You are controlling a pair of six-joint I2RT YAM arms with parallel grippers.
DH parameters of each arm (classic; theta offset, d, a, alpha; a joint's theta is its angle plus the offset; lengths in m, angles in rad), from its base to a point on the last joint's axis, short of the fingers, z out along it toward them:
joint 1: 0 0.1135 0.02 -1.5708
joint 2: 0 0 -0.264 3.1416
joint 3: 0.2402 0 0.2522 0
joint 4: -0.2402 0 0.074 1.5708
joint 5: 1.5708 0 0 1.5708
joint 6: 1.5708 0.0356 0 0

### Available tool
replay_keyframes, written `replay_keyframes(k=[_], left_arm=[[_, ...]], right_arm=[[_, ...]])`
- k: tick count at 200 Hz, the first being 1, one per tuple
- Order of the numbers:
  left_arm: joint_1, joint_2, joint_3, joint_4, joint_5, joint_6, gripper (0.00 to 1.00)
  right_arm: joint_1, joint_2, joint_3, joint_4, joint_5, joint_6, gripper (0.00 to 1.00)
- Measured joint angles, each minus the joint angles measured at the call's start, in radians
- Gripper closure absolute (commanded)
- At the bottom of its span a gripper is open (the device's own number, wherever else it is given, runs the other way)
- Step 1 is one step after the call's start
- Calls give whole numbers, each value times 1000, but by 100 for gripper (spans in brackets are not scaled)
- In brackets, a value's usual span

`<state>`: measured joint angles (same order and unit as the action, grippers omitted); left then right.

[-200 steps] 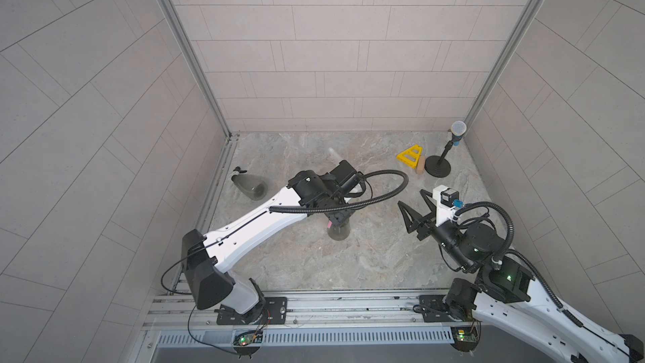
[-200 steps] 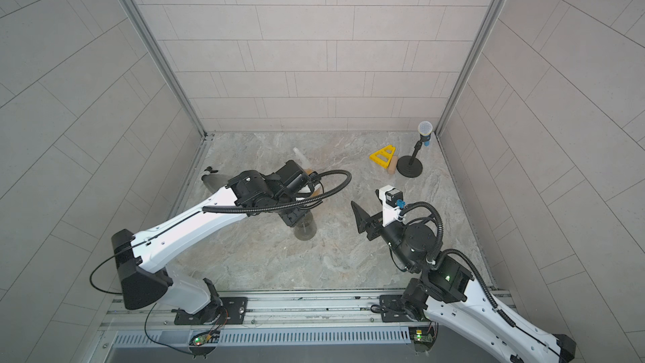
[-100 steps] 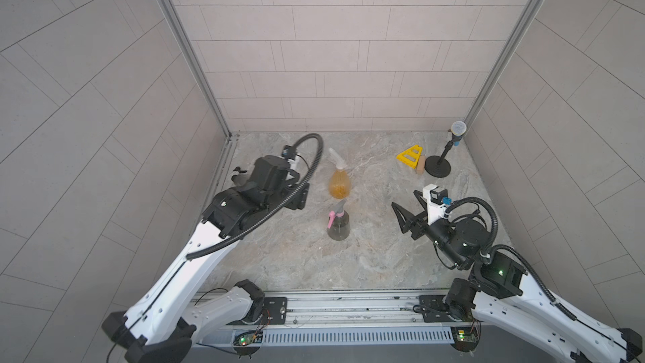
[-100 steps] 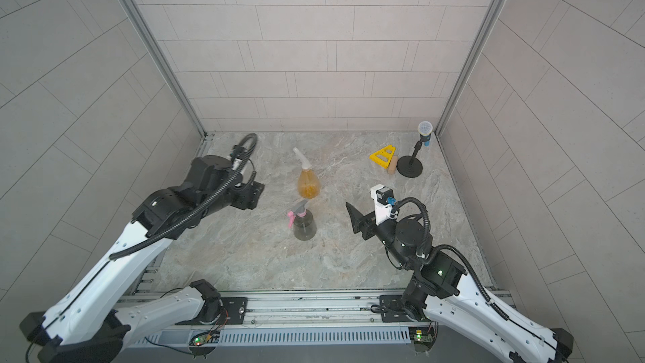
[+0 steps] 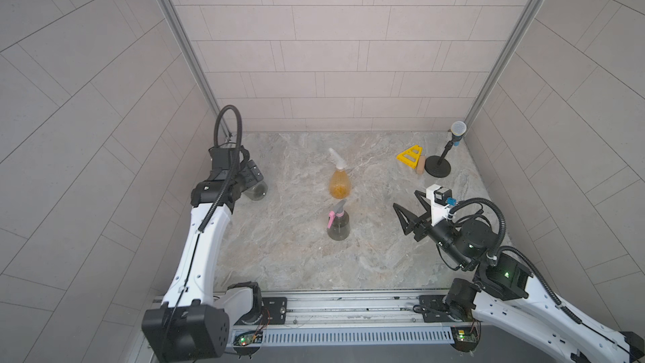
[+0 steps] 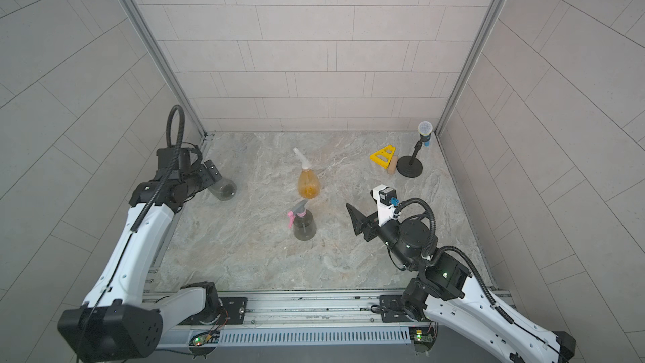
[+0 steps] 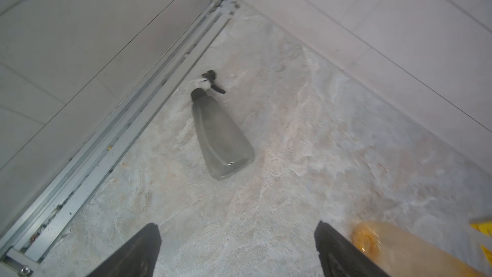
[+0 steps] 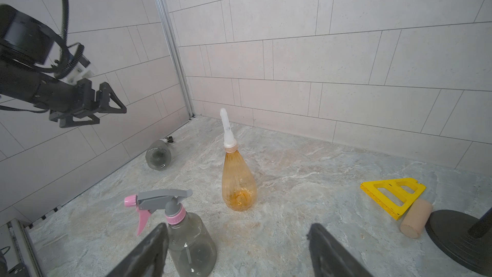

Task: Attach spray nozzles to spray bottles
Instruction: Pick up the spray bottle from the center of the board.

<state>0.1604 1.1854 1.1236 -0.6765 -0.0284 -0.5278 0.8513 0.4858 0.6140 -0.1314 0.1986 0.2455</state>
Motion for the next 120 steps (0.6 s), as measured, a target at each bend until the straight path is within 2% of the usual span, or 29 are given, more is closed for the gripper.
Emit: replay_keyframes(k=[15,31,63,120], left_arm=[[103,74,-59,58,61,-60,0],[163,163,-87,97,106,-98,0],[165,297,-48,133,154,-114,0],[157,412,0,220,106,-188,0]], right_arm=[[0,-2,0,0,-12,4,17],[0,-8,0,0,-22,9,18],[-1,-7,-1,2,-42,18,18],[-9,30,-10,13,-63,21,19]])
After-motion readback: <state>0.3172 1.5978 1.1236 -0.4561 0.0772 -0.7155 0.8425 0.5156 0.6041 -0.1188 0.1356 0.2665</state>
